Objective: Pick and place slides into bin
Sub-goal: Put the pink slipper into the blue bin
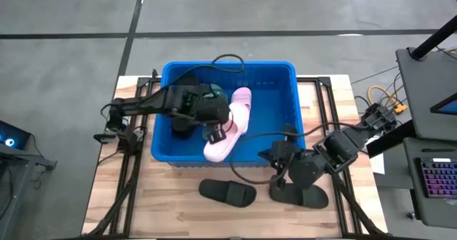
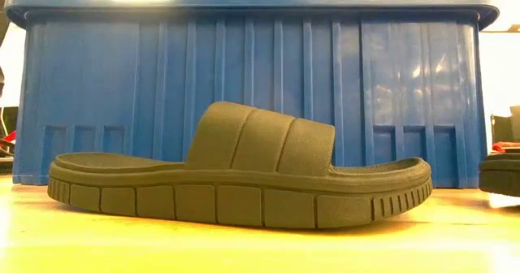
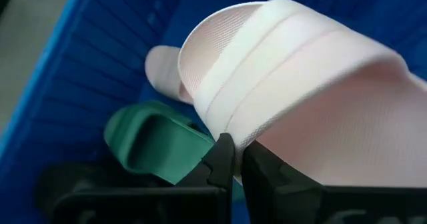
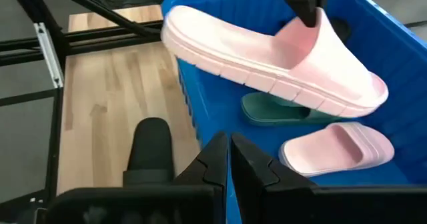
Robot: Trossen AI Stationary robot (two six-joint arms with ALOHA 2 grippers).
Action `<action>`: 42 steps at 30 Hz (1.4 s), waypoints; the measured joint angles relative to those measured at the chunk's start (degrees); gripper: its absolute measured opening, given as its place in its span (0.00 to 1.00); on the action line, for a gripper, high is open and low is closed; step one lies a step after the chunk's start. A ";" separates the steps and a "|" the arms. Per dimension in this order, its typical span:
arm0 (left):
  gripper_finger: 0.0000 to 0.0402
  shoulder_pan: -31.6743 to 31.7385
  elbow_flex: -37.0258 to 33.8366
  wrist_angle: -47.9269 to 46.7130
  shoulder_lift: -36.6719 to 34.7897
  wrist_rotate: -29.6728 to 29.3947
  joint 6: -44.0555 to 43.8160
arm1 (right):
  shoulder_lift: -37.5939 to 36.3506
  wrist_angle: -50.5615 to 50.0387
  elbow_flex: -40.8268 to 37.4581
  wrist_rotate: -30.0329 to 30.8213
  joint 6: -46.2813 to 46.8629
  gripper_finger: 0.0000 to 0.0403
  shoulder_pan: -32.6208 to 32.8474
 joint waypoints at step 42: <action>0.00 18.28 -1.53 15.02 21.06 -3.63 4.75 | -11.49 -2.14 -17.41 7.47 17.46 0.02 -4.90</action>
